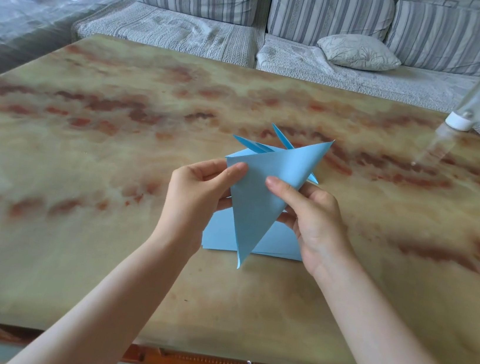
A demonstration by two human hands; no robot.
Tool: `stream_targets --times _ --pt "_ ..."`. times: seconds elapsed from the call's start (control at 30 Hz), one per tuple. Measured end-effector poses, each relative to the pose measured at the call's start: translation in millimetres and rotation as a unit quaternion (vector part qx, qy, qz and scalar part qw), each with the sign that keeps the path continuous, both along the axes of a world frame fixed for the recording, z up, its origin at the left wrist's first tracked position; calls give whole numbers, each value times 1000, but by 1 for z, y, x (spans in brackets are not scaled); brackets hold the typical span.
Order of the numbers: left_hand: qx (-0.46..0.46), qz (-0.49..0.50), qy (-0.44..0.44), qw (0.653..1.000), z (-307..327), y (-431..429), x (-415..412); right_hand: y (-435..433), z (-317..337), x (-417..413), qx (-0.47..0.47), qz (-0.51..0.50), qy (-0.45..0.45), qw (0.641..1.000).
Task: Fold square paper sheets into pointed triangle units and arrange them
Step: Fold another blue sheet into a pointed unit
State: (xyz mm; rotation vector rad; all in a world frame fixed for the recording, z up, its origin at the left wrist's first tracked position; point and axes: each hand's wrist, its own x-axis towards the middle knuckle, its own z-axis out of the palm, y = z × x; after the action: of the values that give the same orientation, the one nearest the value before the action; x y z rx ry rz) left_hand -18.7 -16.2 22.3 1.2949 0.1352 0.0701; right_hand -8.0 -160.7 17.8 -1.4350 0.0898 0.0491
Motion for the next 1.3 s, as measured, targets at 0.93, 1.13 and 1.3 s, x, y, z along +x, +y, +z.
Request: stream_targets --times 0.93,1.13,1.3 --pt "-70 35 -8 997 -1 1 0 -9 3 3 37 42 55 997" --pt "-80 54 0 995 0 -1 0 -14 4 2 49 65 55 995" --pt "-86 44 1 995 0 -2 -2 -16 3 2 29 49 35 998"
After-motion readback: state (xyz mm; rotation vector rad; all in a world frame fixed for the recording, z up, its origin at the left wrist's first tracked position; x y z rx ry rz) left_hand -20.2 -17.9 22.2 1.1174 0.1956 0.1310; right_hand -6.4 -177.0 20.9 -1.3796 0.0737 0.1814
